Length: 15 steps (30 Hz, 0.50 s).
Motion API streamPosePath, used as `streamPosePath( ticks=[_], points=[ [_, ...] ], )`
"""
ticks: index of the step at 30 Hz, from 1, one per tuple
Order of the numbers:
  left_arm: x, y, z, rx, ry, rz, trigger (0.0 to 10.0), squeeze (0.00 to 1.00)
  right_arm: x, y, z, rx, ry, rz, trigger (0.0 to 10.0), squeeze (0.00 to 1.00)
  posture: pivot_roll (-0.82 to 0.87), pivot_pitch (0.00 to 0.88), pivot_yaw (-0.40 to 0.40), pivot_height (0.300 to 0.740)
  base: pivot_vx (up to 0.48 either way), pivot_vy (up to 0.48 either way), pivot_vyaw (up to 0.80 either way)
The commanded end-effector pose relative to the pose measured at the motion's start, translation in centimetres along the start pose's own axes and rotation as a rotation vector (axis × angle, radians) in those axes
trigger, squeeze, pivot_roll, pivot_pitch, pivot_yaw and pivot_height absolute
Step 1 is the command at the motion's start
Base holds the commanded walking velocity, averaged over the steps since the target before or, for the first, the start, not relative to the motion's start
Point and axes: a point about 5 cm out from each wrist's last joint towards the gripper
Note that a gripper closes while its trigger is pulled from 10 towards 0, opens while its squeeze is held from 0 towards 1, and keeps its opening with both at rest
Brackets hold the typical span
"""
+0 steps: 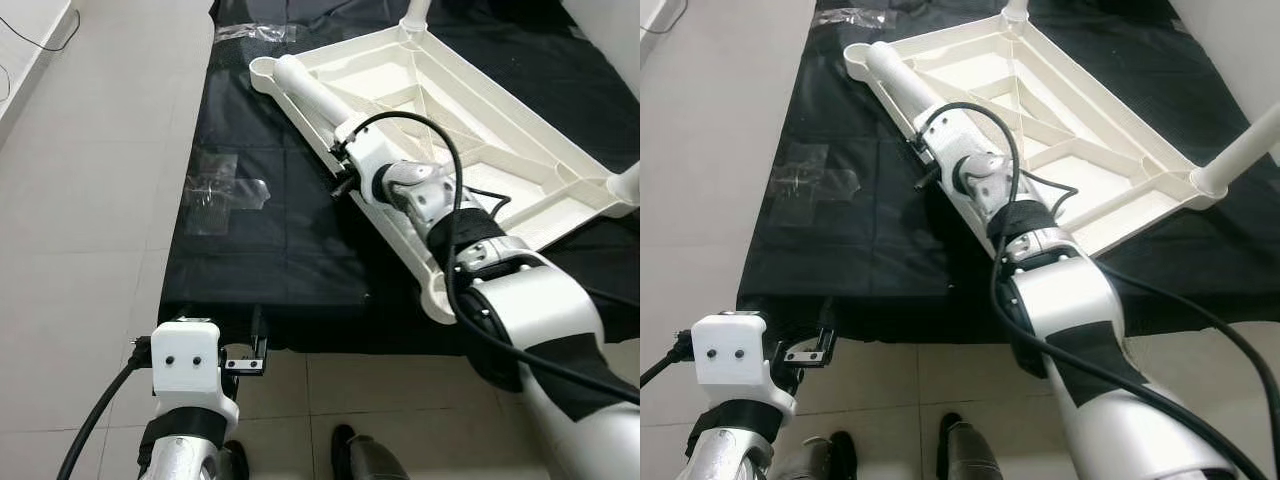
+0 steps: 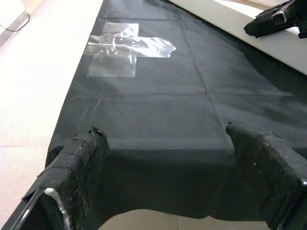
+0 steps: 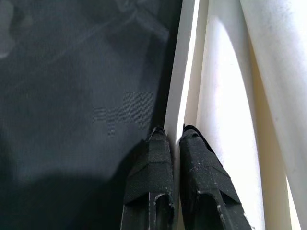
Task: Building children table
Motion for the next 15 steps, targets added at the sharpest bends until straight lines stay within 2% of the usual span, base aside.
streamPosePath(
  ticks=[1,2,3,5,7,8,9,11,12,14,15],
  points=[
    [-1.0,-0.1,2.2,-0.063,-0.083,-0.024,10.0,0.00,0.6,-4.0,-2.0,-0.042,0.113,-0.173,0.0,0.00,-0.04,0.300,-0.094,0.740,0.000,0.000,0.00],
    [-1.0,-0.1,2.2,-0.063,-0.083,-0.024,10.0,0.00,0.6,-4.0,-2.0,-0.042,0.113,-0.173,0.0,0.00,-0.04,0.300,-0.094,0.740,0.000,0.000,0.00],
    [-0.9,-0.2,2.1,-0.060,-0.082,-0.024,10.0,0.00,0.2,-4.9,-1.2,-0.052,0.112,-0.197,0.0,0.00,-0.03,0.296,-0.097,0.740,0.000,0.000,0.00],
    [-0.9,-0.2,2.1,-0.060,-0.082,-0.024,10.0,0.00,0.2,-4.9,-1.2,-0.052,0.112,-0.197,0.0,0.00,-0.03,0.296,-0.097,0.740,0.000,0.000,0.00],
    [-0.9,-0.3,2.1,-0.059,-0.083,-0.026,10.0,0.00,0.0,-6.2,-1.1,-0.115,0.151,-0.238,0.0,0.00,-0.04,0.296,-0.092,0.740,0.000,0.000,0.00],
    [-0.9,-0.3,2.1,-0.059,-0.083,-0.026,10.0,0.00,0.0,-6.2,-1.1,-0.115,0.151,-0.238,0.0,0.00,-0.04,0.296,-0.092,0.740,0.000,0.000,0.00],
    [-0.8,-0.4,2.2,-0.060,-0.089,-0.028,10.0,0.00,-0.1,-6.8,-1.4,-0.152,0.204,-0.255,0.0,0.00,-0.05,0.287,-0.082,0.740,0.000,0.000,0.00],
    [-0.8,-0.4,2.2,-0.060,-0.089,-0.028,10.0,0.00,-0.1,-6.8,-1.4,-0.152,0.204,-0.255,0.0,0.00,-0.05,0.287,-0.082,0.740,0.000,0.000,0.00],
    [-0.7,-0.4,2.3,-0.059,-0.096,-0.026,10.0,0.00,-0.2,-7.1,-1.7,-0.186,0.260,-0.262,0.0,0.00,-0.05,0.287,-0.082,0.740,0.000,0.000,0.00],
    [-0.7,-0.4,2.3,-0.059,-0.096,-0.026,10.0,0.00,-0.2,-7.1,-1.7,-0.186,0.260,-0.262,0.0,0.00,-0.05,0.287,-0.082,0.740,0.000,0.000,0.00],
    [-0.5,-0.4,2.2,-0.058,-0.099,-0.022,10.0,0.00,-0.4,-7.3,-1.8,-0.215,0.329,-0.271,0.0,0.00,-0.05,0.284,-0.081,0.740,0.000,0.000,0.00]
  ],
)
Point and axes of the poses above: a point about 5 cm out from each wrist's last joint towards the gripper, its own x axis pointing out of the wrist towards the gripper, its own y axis along the axis of the wrist's last joint, z = x × y, and after that the axes turned 5 degrees about -x, right-handed
